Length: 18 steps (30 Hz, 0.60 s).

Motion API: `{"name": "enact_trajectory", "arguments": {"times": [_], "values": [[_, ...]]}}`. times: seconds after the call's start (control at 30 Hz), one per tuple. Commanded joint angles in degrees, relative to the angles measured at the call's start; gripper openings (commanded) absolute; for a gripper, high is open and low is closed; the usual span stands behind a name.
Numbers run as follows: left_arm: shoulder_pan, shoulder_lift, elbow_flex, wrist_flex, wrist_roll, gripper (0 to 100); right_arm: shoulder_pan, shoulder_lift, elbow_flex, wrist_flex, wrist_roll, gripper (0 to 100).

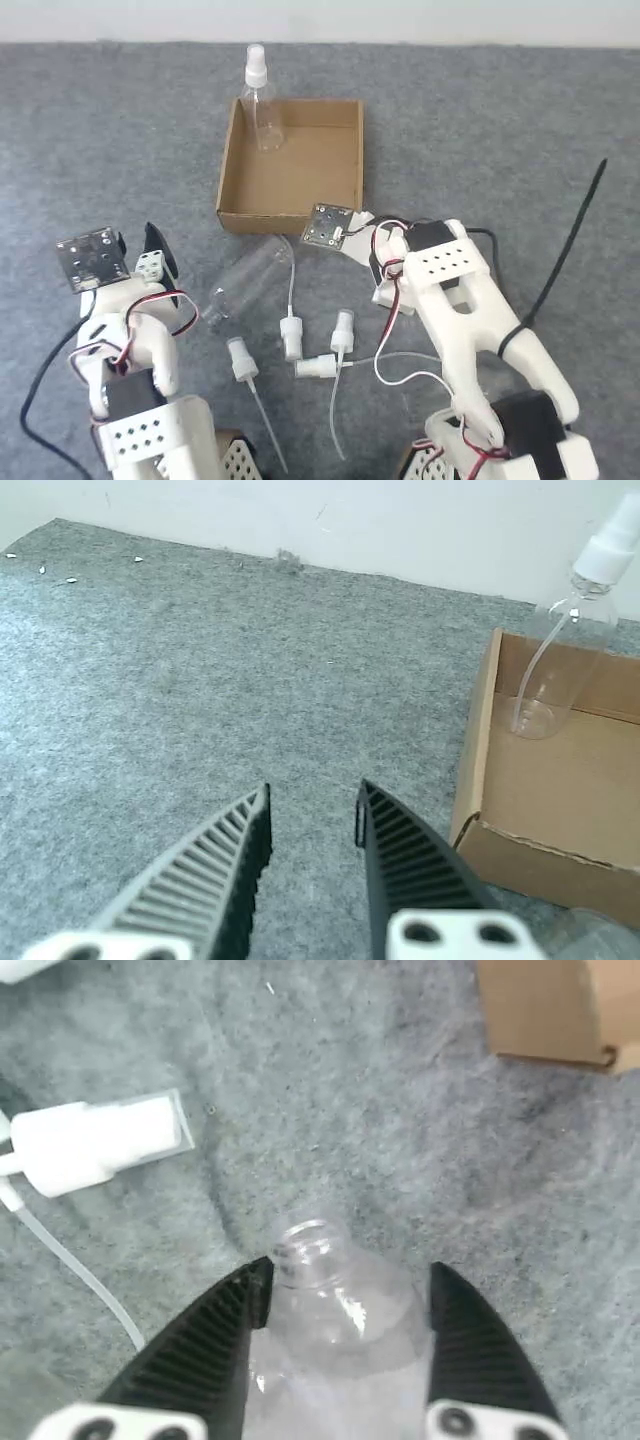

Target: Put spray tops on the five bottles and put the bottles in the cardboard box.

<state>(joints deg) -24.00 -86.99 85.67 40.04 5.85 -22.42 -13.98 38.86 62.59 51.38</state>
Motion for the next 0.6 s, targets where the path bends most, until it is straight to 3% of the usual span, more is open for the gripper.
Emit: {"name": "enact_trajectory", "arguments": {"times": [0.0,0.33,0.57], "values": [[0.0,-0.97,-0.57,-2.2,0.44,14,-0.57,-3.47,-2.29,0.57,-0.62,30.3],[0.0,-0.97,-0.57,-2.2,0.44,14,-2.95,-3.74,-5.54,4.44,-6.07,33.6],[0.0,-0.97,-0.57,-2.2,0.44,14,-2.59,-3.12,-10.2,14.64,3.6,33.3]]}}
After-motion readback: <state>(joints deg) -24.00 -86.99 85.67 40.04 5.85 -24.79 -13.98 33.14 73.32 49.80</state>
